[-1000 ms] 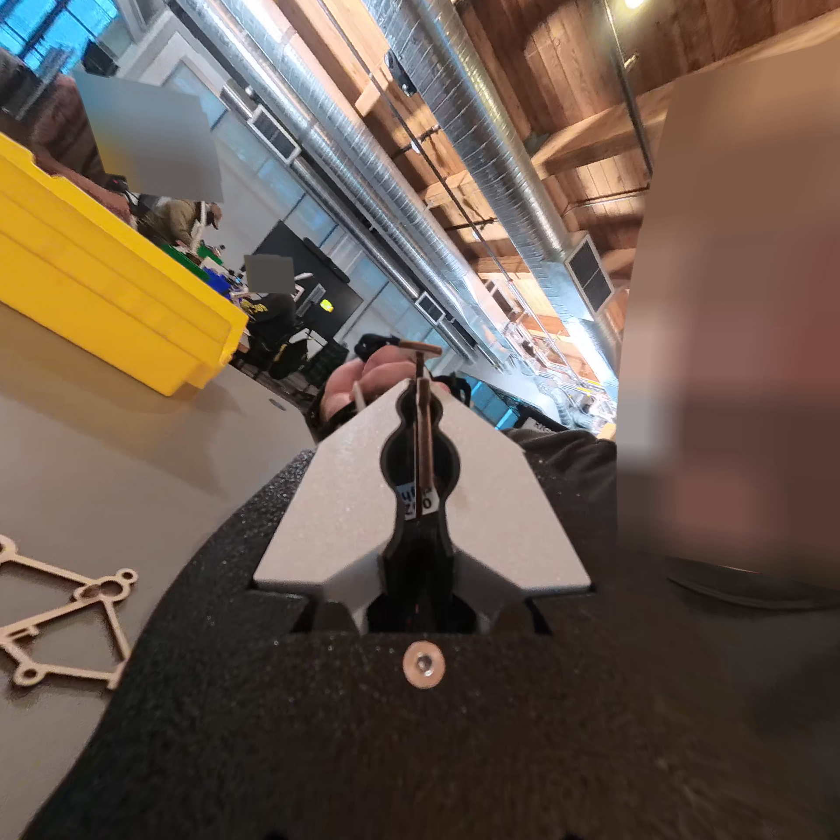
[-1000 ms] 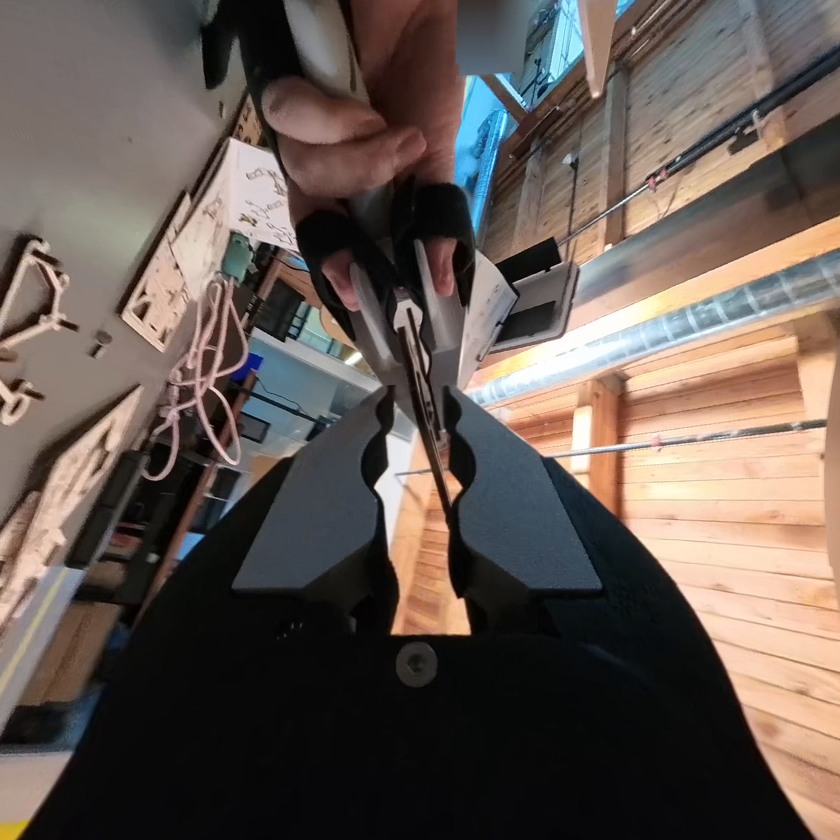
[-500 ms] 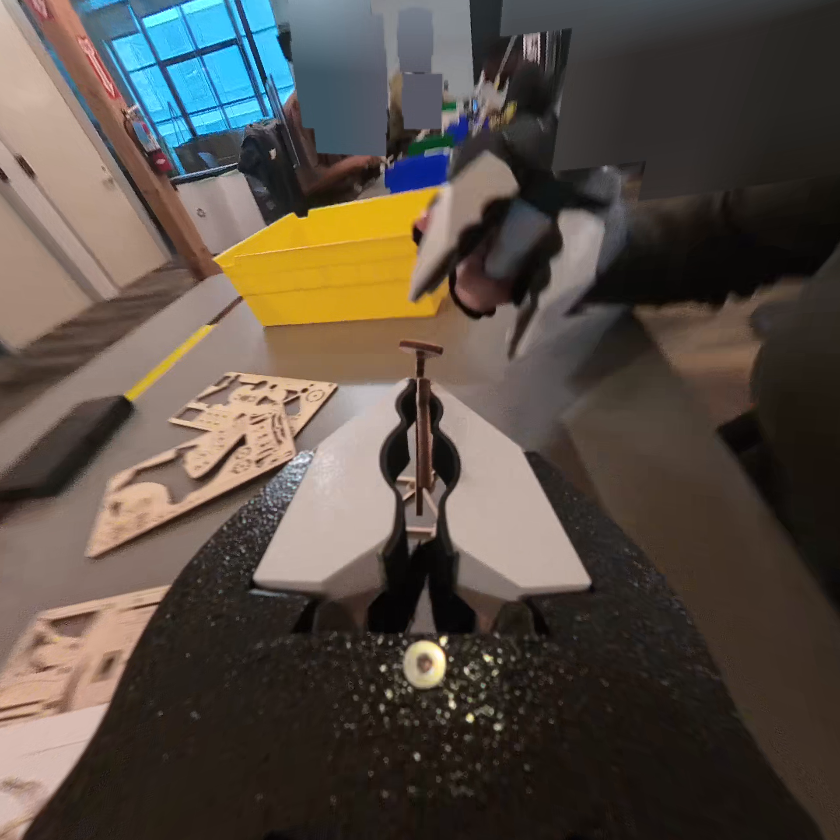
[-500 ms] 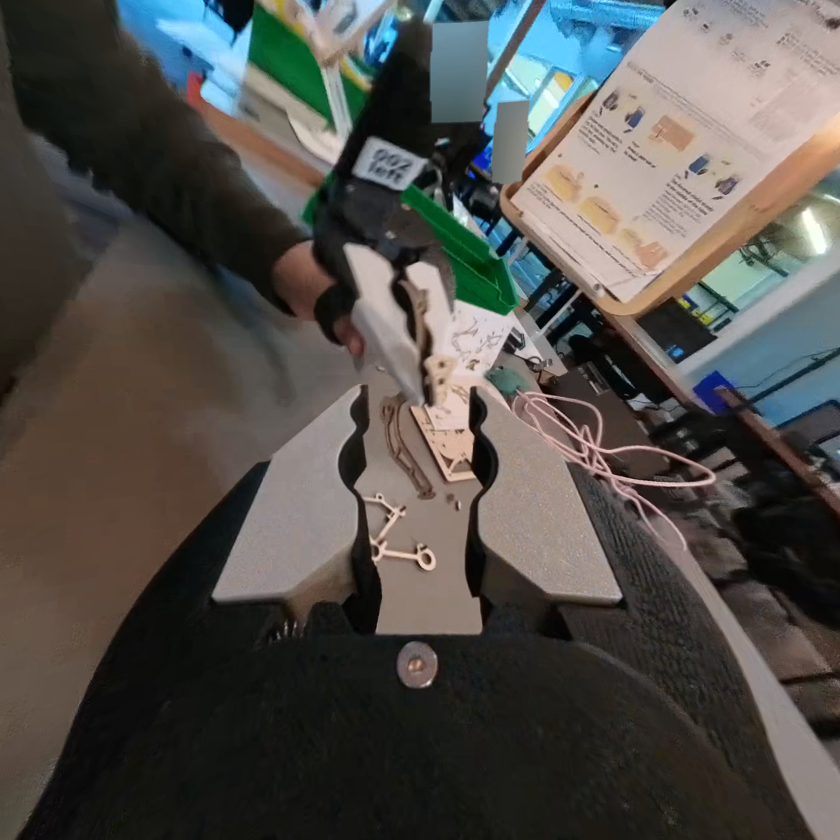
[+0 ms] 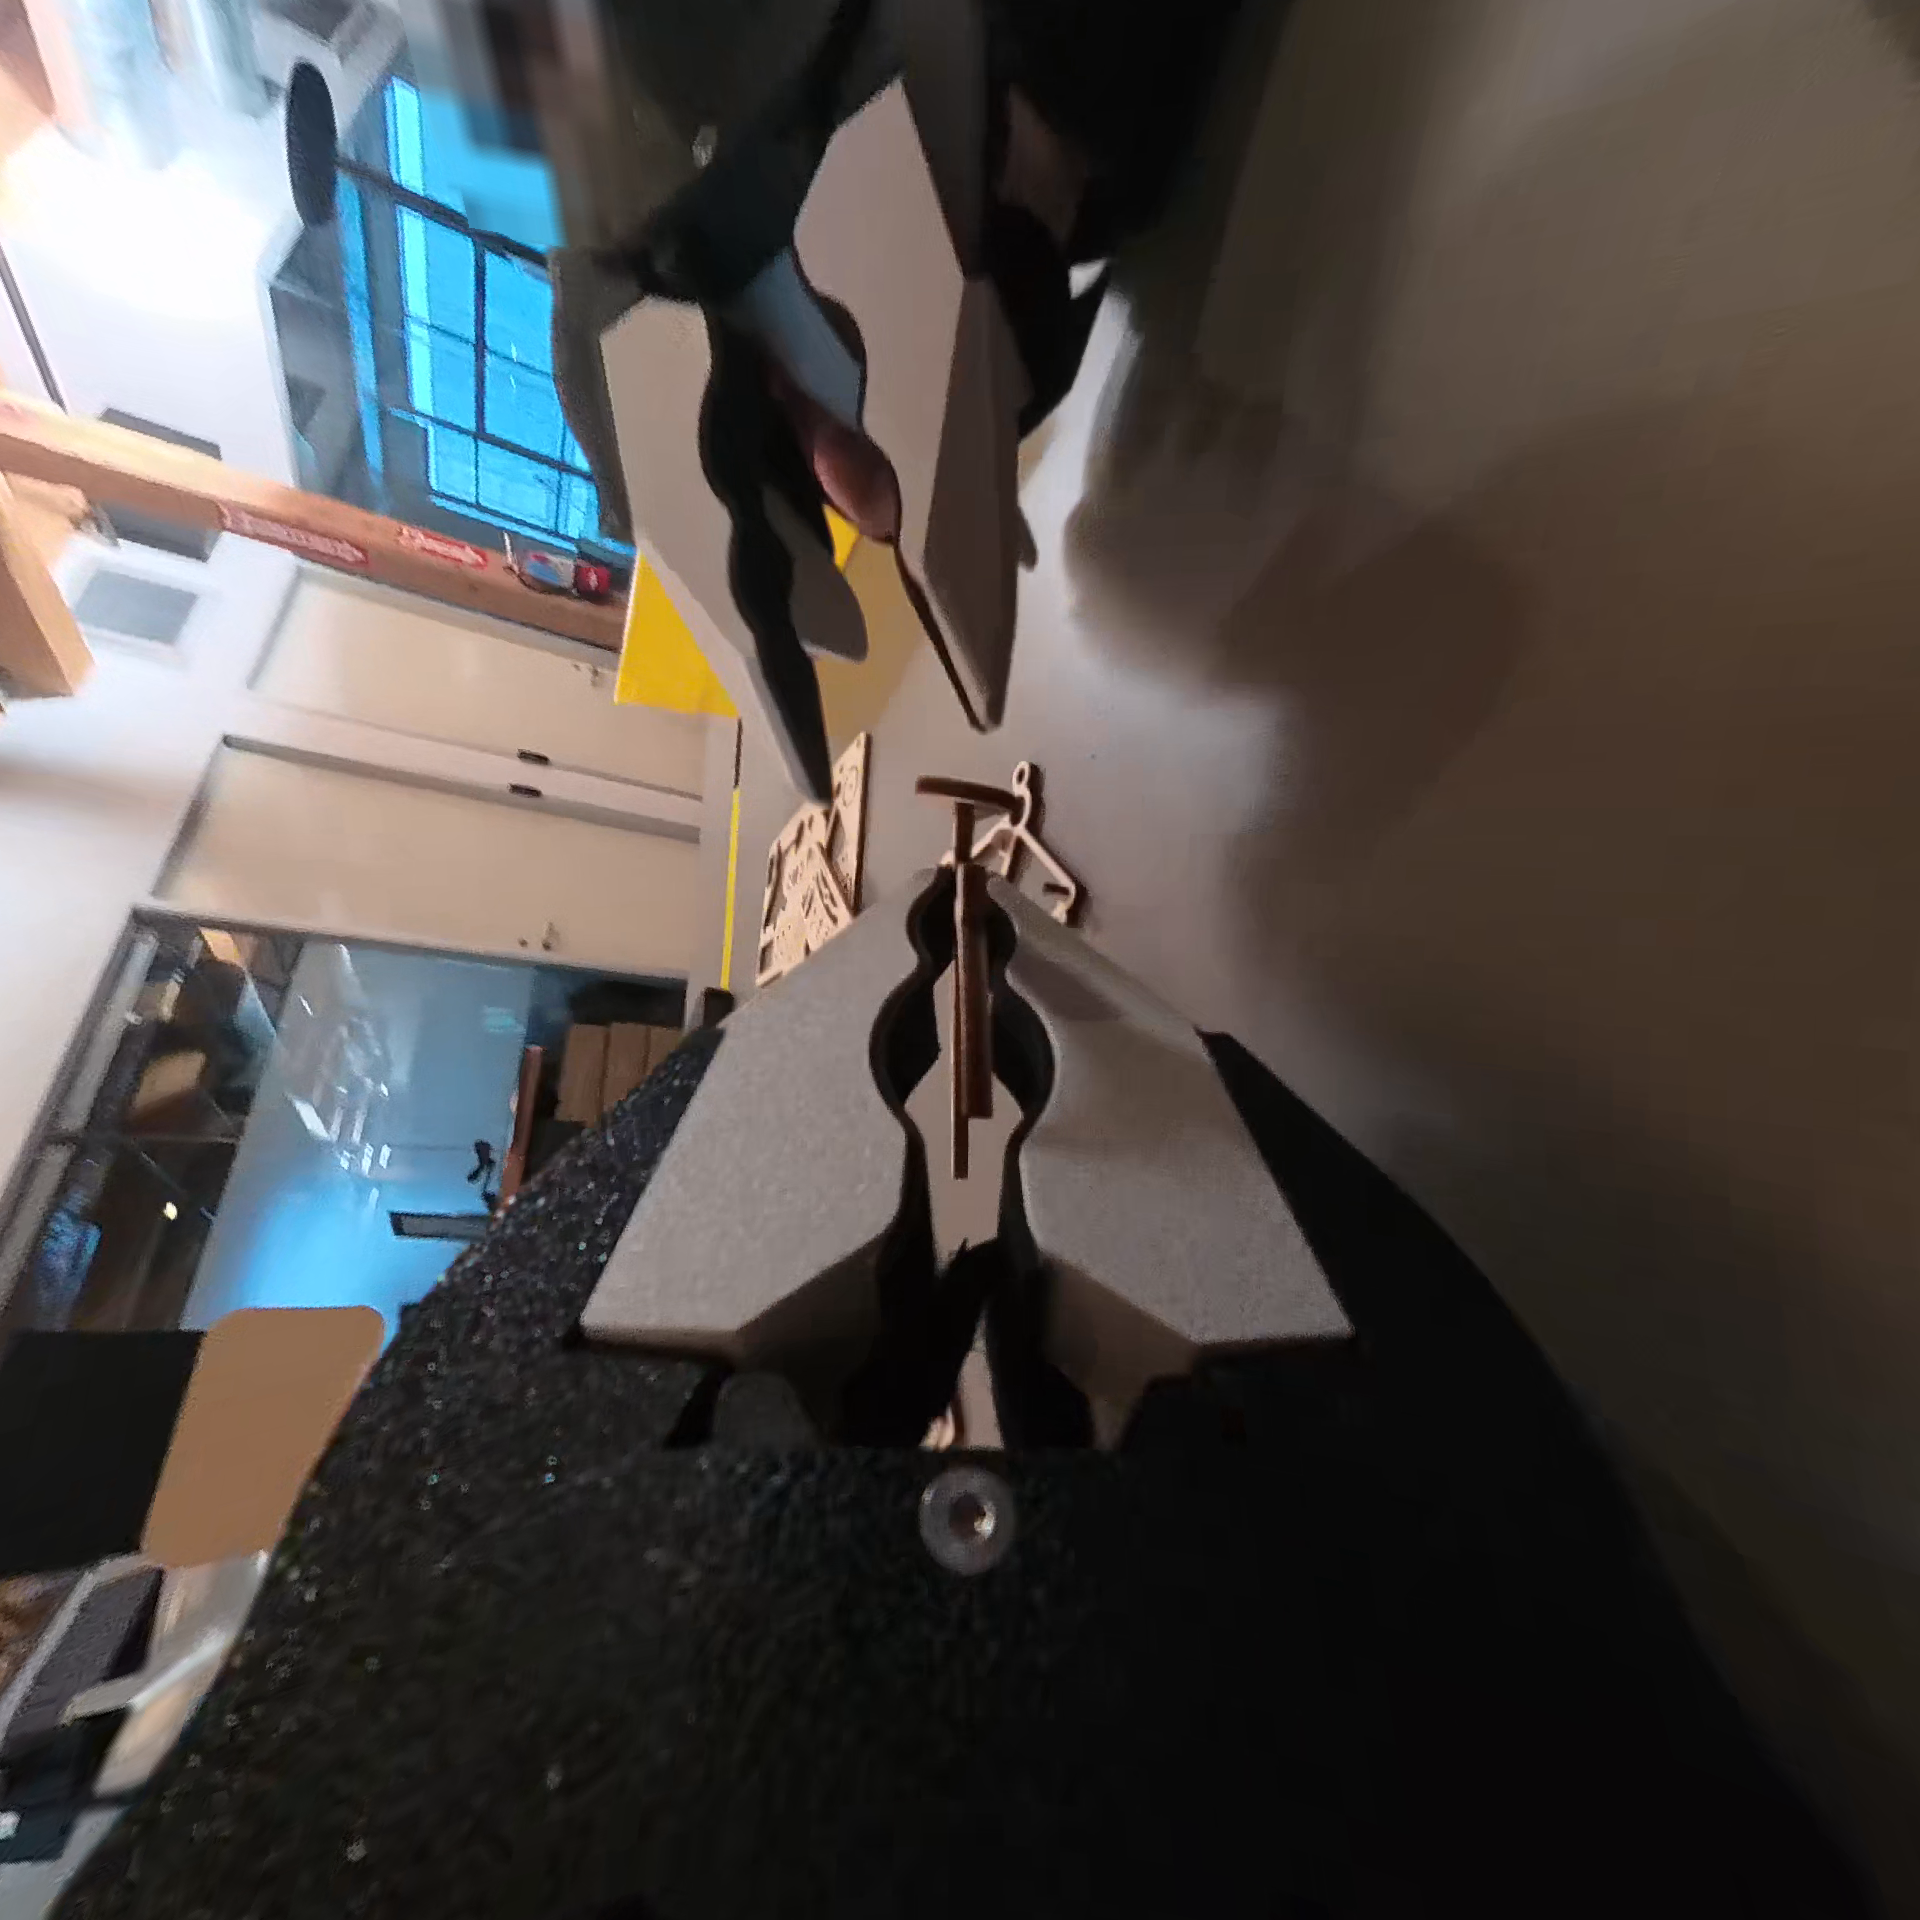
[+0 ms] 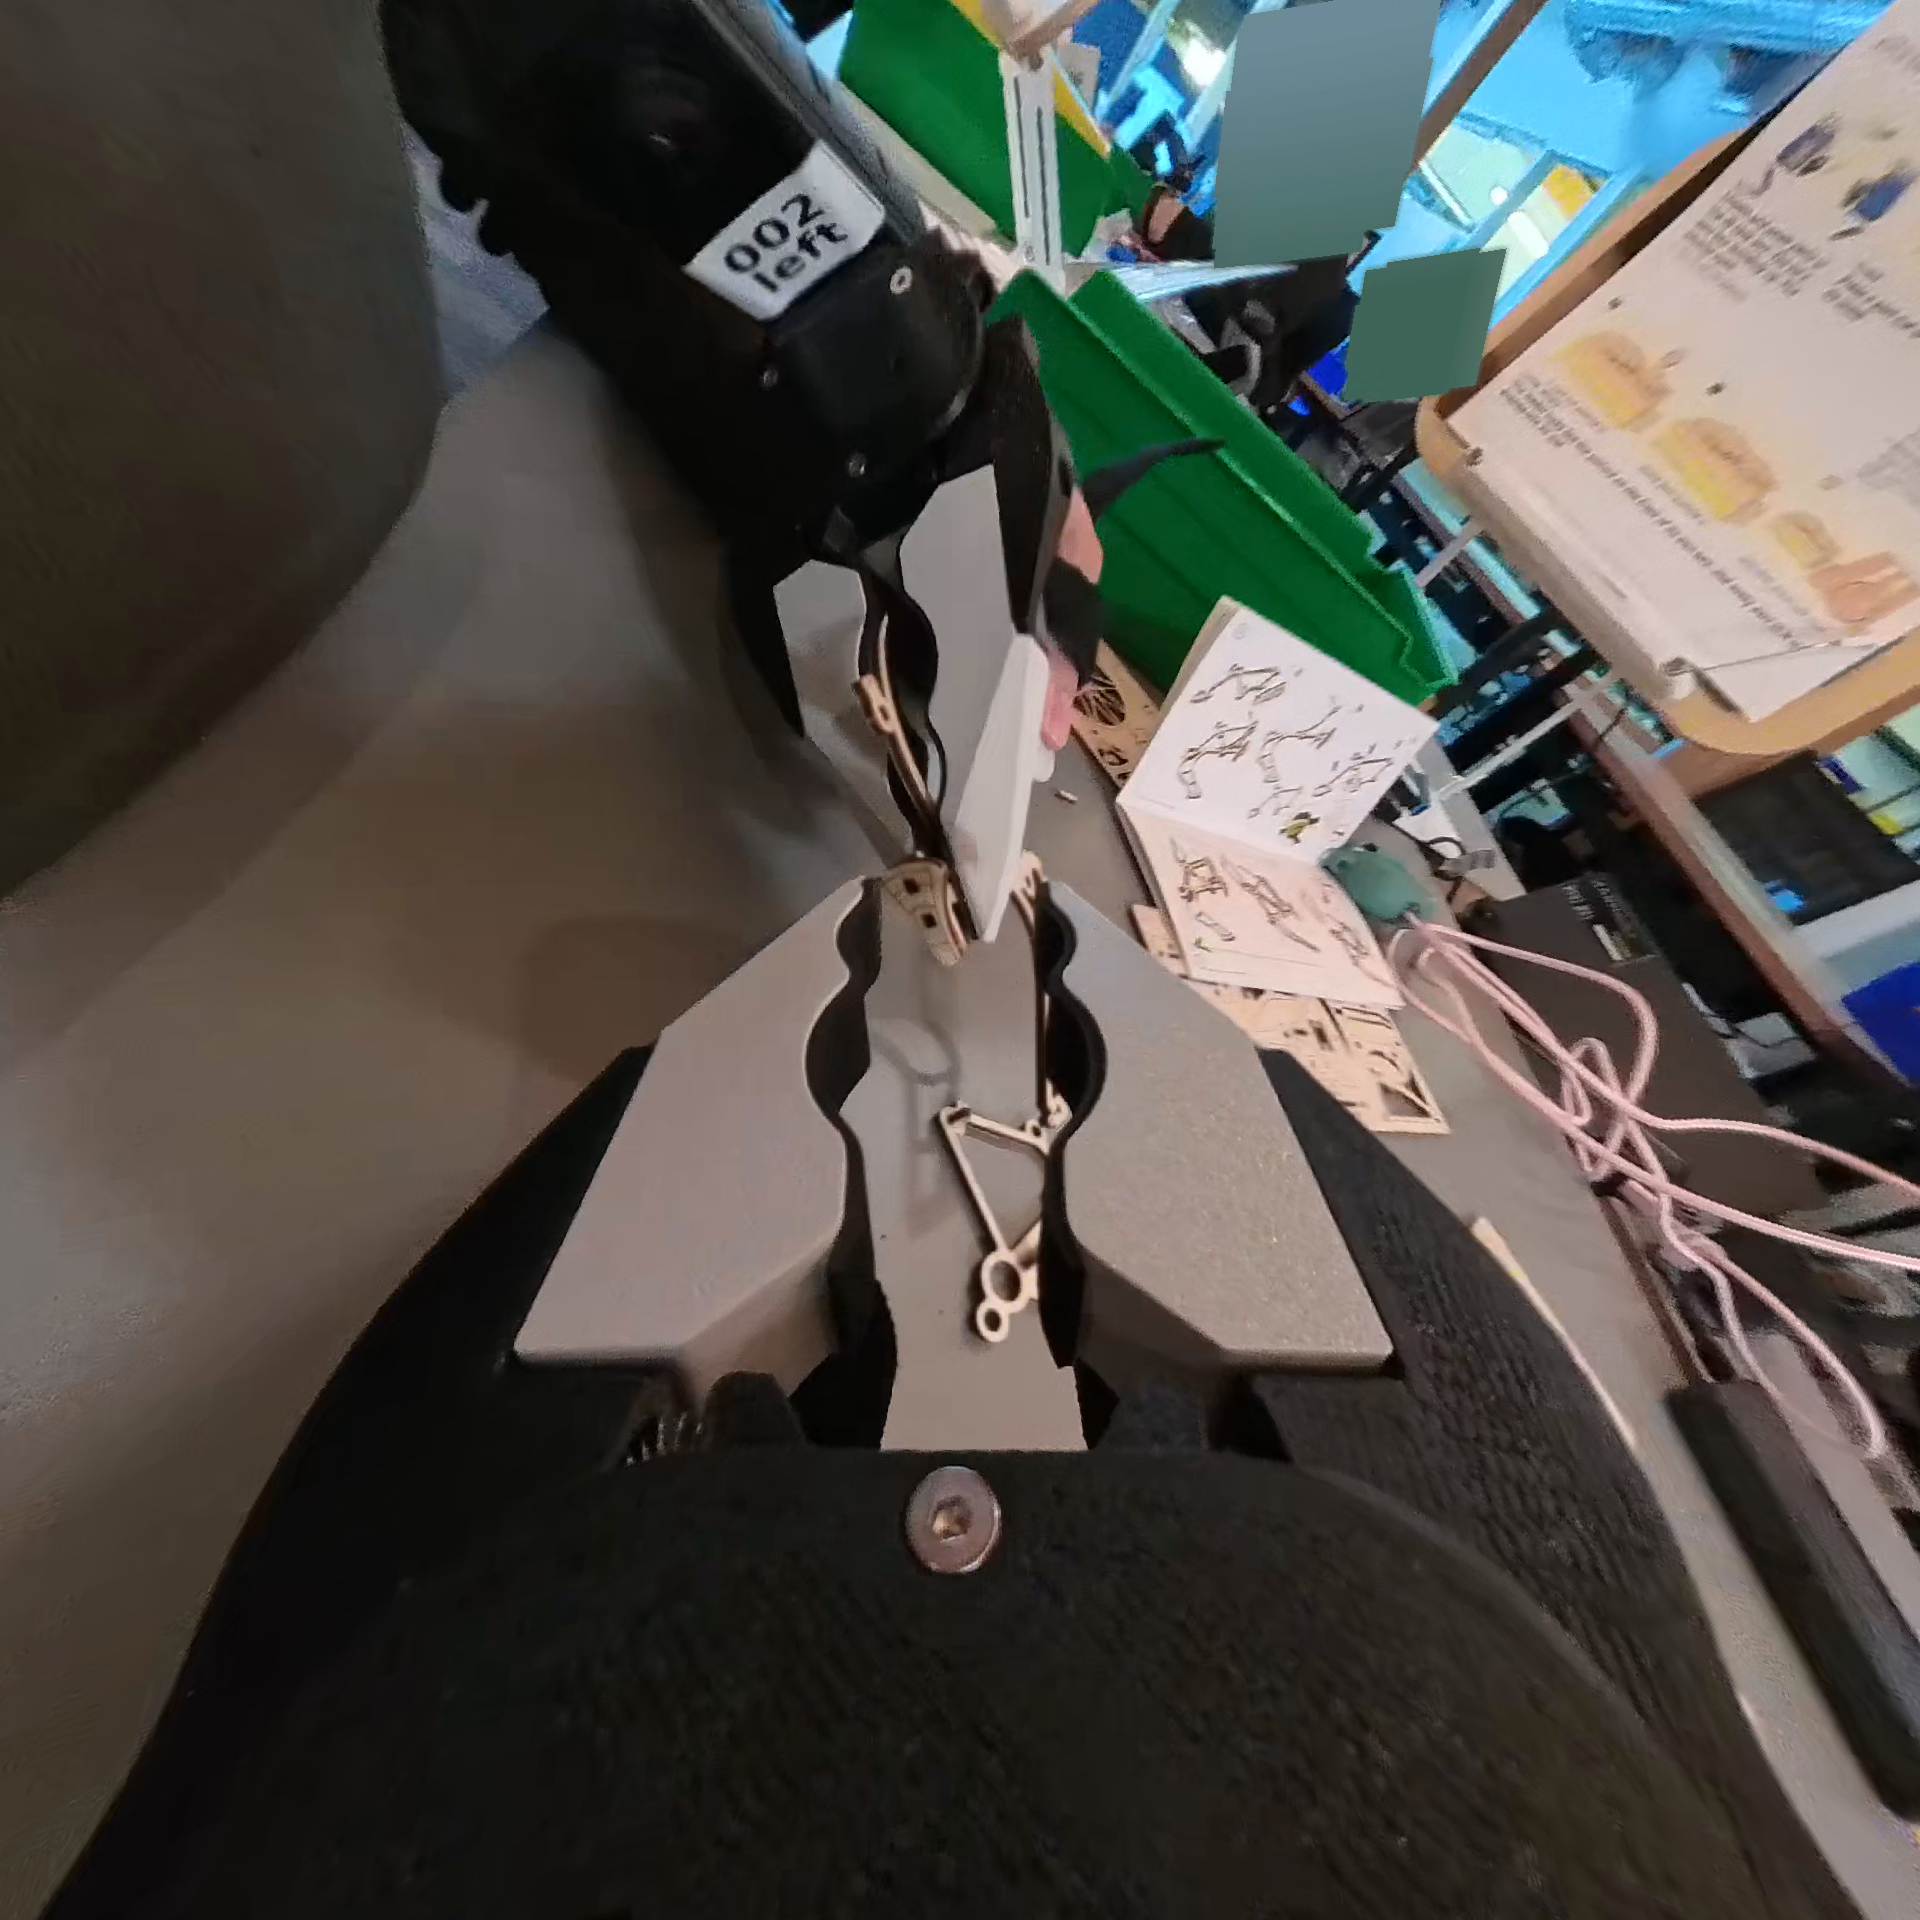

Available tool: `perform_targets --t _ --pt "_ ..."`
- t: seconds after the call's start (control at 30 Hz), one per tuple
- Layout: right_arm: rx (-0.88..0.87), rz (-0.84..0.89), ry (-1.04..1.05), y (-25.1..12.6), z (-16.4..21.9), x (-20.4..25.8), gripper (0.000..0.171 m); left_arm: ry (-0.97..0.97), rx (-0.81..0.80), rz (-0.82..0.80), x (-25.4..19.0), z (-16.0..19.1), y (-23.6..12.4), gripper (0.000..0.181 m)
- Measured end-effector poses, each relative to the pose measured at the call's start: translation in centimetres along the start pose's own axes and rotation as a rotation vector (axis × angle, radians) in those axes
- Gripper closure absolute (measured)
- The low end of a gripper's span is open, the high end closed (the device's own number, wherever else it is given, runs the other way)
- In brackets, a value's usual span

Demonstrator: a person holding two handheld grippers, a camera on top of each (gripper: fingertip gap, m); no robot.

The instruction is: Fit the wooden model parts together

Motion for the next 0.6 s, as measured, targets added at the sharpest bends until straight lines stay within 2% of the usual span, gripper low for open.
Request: perform_targets --t 0.13,0.2,0.33,0.47,0.6 --pt "-0.036 -0.065 0.077 0.3 0.8 0.2 0.140 0.142 -0.077 0.032 -1.0 -0.3 -0.1 0.181" --pt "-0.067 -0.093 0.112 0.2 0.8 0.2 0.138 0.143 -0.091 0.040 -1.2 -0.2 -0.1 0.181" --pt "-0.044 -0.144 0.069 0.3 0.9 1.0 0.155 0.110 -0.120 0.068 -1.5 0.1 0.0 0.181" --pt "-0.030 -0.183 0.060 0.6 0.8 1.5 0.157 0.104 -0.138 0.104 -2.0 0.0 0.2 0.181" --pt "-0.022 -0.228 0.113 0.6 0.9 1.4 0.168 0.095 -0.148 0.129 -2.2 0.1 0.3 0.181"
Point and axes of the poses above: each gripper's, where its closed fingertips meet, y out along the fingers, z out of its underside, x = y × z across the jaws, the point moved 8 cm from there along -y, back along the fingers, and after that the axes turned 14 degrees about -x, right-handed, at the moved point
